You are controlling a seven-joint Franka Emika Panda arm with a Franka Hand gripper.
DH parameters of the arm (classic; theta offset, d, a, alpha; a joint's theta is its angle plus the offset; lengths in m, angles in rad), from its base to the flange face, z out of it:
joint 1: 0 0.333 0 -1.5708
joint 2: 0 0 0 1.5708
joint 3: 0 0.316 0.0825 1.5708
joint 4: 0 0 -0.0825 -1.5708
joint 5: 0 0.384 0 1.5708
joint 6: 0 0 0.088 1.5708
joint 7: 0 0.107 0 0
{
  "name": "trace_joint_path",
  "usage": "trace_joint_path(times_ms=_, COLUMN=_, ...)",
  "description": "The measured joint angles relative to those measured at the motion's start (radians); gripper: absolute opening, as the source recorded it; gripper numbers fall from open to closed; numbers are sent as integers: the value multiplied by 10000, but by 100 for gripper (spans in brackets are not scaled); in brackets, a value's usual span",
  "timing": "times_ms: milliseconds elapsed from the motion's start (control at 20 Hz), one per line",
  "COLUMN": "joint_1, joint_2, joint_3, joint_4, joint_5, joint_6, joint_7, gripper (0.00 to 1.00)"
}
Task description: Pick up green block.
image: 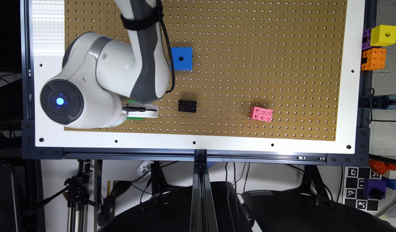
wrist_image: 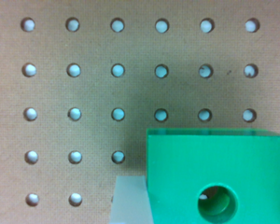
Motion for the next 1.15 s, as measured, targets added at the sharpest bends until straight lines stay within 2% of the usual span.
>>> trace_joint_path(times_ms=250, joint_1=0, joint_2=-784, joint_3=2, joint_4=-1, joint_5=0, joint_6=-851, joint_7=0, gripper=0)
trace_joint_path(times_ms=550, joint_1=0, joint_2=-1548, joint_3=4, joint_4=0, joint_5=0, joint_6=-1611, joint_7=1, gripper=0)
trace_joint_path(times_ms=1150, joint_1=0, joint_2=-1750, joint_3=5, joint_4=0, joint_5=0, joint_6=-1733, joint_7=1, gripper=0)
